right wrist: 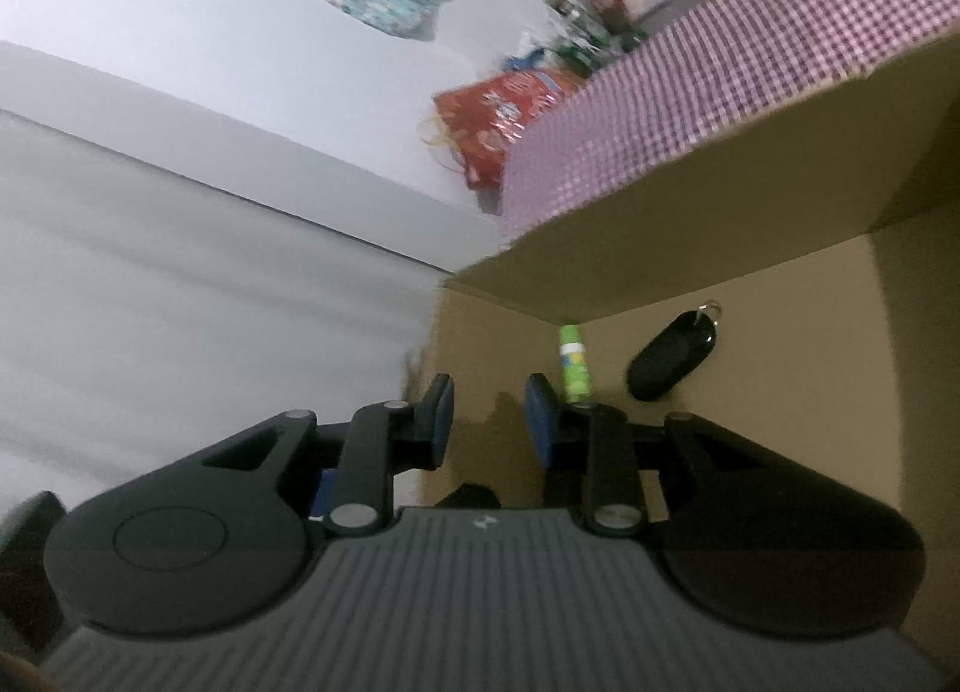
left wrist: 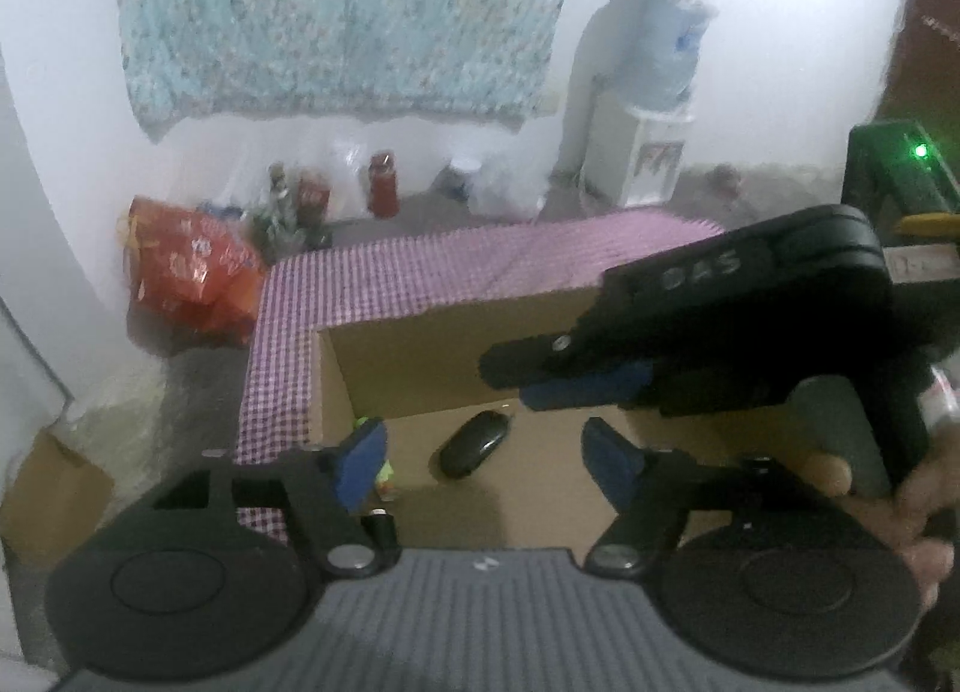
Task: Organize rigid objects
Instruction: 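Withdraw the right gripper from the box back toward the pink bowl, then close the right gripper on the rim of the pink bowl, then carry the pink bowl into the box and open the right gripper, then move the right gripper to the green dropper bottle on the tape roll, then grasp the green dropper bottle with the right gripper, then carry the dropper bottle into the box and open the right gripper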
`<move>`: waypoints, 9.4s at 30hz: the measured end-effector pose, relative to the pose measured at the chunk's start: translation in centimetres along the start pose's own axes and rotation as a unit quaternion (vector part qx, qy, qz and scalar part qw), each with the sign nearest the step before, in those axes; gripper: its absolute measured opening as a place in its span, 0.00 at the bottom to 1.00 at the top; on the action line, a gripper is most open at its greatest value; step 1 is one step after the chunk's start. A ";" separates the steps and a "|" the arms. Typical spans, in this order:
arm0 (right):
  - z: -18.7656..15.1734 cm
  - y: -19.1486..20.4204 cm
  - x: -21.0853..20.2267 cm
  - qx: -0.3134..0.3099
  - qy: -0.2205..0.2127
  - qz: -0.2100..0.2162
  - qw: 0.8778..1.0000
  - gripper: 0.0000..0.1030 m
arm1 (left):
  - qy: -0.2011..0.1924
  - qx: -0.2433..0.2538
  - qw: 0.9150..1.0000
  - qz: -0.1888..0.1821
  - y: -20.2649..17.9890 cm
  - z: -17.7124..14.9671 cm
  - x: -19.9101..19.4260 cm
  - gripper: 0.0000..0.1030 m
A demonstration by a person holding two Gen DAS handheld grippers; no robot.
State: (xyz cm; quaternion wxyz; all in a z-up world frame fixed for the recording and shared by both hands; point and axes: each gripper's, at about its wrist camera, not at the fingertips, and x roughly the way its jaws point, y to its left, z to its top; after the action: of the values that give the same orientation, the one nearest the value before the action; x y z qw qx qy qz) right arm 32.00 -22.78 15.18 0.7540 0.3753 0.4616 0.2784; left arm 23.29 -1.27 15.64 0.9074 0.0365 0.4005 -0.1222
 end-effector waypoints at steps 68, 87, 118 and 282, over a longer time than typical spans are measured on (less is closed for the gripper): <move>-25.5 -7.0 -6.9 -0.155 -0.033 -0.169 0.973 0.47 | 0.006 0.051 0.994 -0.094 -7.7 -23.8 1.1 0.66; -26.3 -7.1 -8.2 -0.162 -0.017 -0.172 0.971 0.47 | 0.009 0.079 0.992 -0.099 -7.7 -25.0 -1.6 0.73; -26.9 -3.7 -9.1 -0.223 -0.044 -0.188 0.955 0.23 | -0.060 0.118 0.990 -0.052 -9.6 -23.2 -5.3 0.71; -5.5 3.1 -0.8 -0.291 -0.061 -0.092 0.950 0.21 | 0.027 0.055 0.996 -0.058 -7.5 0.2 4.6 0.32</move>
State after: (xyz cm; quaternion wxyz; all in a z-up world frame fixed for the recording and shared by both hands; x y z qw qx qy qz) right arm 26.45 -19.93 16.45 0.8795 0.1114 0.3465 0.3066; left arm 24.57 -9.48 12.63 0.8842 0.0661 0.4192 -0.1952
